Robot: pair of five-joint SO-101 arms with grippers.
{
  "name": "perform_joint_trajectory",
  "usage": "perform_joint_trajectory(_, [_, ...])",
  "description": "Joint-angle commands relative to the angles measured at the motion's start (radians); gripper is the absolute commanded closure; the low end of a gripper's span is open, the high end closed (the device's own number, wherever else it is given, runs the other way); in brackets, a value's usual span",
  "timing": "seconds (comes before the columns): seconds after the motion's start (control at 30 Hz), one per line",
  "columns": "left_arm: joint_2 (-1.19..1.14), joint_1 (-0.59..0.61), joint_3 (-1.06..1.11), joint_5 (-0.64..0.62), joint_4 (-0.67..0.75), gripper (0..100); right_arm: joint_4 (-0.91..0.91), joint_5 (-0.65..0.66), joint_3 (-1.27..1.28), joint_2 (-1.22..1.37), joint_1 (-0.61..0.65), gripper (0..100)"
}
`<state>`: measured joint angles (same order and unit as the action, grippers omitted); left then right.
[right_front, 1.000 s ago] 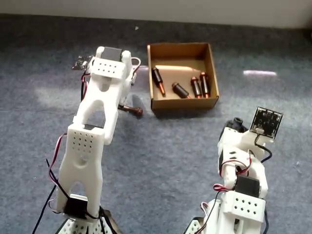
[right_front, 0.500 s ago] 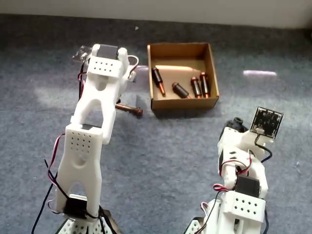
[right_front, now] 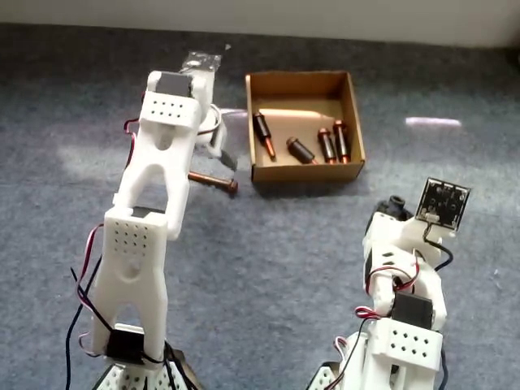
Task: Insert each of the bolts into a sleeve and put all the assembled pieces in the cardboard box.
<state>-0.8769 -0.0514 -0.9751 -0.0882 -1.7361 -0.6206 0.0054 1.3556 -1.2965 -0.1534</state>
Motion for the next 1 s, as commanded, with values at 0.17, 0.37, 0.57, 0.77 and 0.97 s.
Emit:
perform_joint_trajectory(0.17, [0.068, 0.067, -0.008, 0.559, -0.003, 67, 0.031, 0.031, -0.015, -0.025, 0.007, 98.8])
perform_joint_trajectory(0.37, [0.007, 0.058, 0.005, 0.835, 0.086, 67, 0.031, 0.035, -0.016, -0.025, 0.008, 98.8])
perform_joint_trajectory(0.57, [-0.064, 0.022, 0.007, 1.013, 0.091, 72, 0.031, 0.037, -0.015, -0.025, 0.01, 98.8])
perform_joint_trajectory(0.77, [-0.064, -0.005, 0.007, 1.168, 0.089, 81, 0.031, 0.037, -0.015, -0.025, 0.01, 98.8])
perform_joint_trajectory(0.97, [-0.064, -0.054, 0.007, 1.185, 0.097, 81, 0.031, 0.037, -0.016, -0.025, 0.01, 98.8])
